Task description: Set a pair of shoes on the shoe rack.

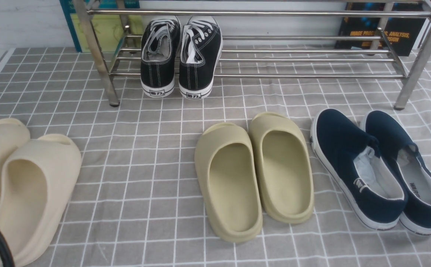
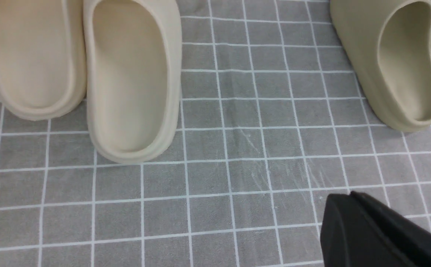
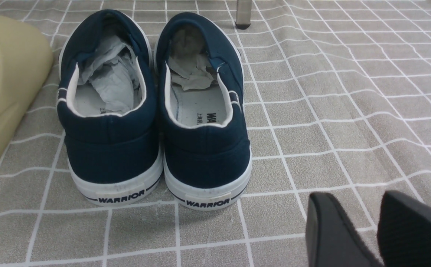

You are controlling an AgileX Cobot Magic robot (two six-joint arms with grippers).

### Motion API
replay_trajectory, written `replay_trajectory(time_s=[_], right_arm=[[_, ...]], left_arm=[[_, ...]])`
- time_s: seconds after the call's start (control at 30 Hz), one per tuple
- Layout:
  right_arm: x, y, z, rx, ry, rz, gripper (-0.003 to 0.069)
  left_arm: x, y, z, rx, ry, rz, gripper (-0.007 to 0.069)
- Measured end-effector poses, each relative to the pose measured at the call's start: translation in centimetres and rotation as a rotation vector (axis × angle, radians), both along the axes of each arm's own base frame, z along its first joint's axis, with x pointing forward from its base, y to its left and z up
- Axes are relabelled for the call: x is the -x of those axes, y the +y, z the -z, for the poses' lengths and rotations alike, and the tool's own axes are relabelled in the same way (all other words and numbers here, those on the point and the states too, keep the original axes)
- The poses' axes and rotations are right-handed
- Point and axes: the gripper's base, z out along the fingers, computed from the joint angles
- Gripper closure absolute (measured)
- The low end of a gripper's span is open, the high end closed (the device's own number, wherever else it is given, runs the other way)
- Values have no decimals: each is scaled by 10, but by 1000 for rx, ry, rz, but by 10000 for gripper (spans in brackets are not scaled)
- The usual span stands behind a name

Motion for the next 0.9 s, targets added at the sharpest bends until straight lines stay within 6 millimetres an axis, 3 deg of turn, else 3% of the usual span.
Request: replay_trajectory(time_s=[0.07, 0.27, 0.33, 0.43, 0.47, 0.63, 0.9], right_arm=[[0, 0, 0, 0, 0, 0, 419], [0, 0, 0, 0, 0, 0, 419], [0, 0, 0, -1, 0, 0, 419], [0, 0, 0, -1, 0, 0, 419], [0, 0, 0, -1, 0, 0, 419], [0, 0, 0, -1, 0, 0, 419], [0, 0, 0, -1, 0, 0, 419]], left_arm=[[-2, 0, 5, 0, -34, -3, 638], [-11, 2, 50, 30, -419, -22, 638], [-12, 3, 74, 54, -595, -67, 638], [-13, 6, 106, 73, -695, -150, 638], [-14, 8, 122, 76, -704, -190, 638], [-15, 12, 161, 57, -665, -286, 638], [-14, 13, 178, 42, -531, -303, 638]])
